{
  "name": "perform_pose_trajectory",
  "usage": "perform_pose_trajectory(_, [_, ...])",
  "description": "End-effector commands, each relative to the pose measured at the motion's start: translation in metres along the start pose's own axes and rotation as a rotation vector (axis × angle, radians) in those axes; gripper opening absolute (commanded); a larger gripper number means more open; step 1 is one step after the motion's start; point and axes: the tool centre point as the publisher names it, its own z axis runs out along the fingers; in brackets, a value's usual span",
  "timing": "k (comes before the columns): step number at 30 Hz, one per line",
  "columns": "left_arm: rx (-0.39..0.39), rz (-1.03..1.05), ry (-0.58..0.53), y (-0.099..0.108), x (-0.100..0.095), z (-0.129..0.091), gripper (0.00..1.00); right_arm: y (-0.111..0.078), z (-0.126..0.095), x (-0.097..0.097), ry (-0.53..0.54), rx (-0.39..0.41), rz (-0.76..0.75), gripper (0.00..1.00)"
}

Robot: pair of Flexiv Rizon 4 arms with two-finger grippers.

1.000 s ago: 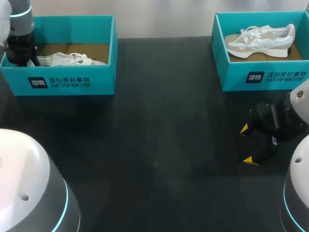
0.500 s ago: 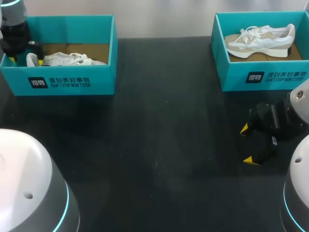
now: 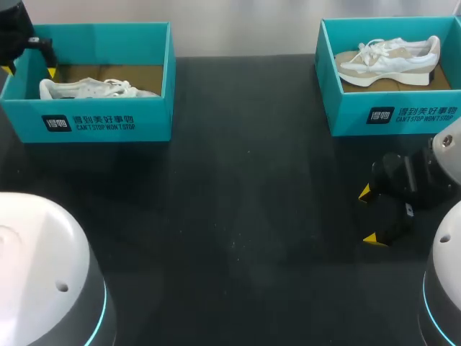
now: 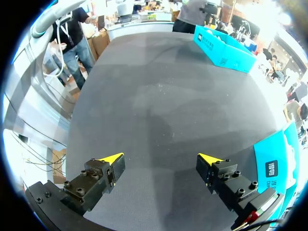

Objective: Take the shoe out of the shoebox, open the shoe tongue, remove and reinsert the insole, then place the shoe into the shoebox

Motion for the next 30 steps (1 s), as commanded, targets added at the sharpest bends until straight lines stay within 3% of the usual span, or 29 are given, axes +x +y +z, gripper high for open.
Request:
perform_pose_trajectory(1, [-0.010, -0.002, -0.005, -0.019, 0.001, -0.032, 1.00, 0.000, 0.000, 0.002, -0.003, 0.001, 0.000, 1.00])
perform_pose_trajectory(14, [-0.002, 0.001, -0.018, -0.073, 0.005, -0.093, 1.00, 0.000, 0.000, 0.002, -0.003, 0.001, 0.000, 1.00])
perform_pose_trajectory(19, [0.015, 0.002, -0.024, -0.091, 0.006, -0.105, 1.00, 0.000, 0.000, 0.002, -0.003, 0.001, 0.000, 1.00])
perform_pose_trajectory(30, [0.031, -0.008, -0.041, -0.098, 0.005, -0.114, 1.00, 0.000, 0.000, 0.002, -0.003, 0.001, 0.000, 1.00])
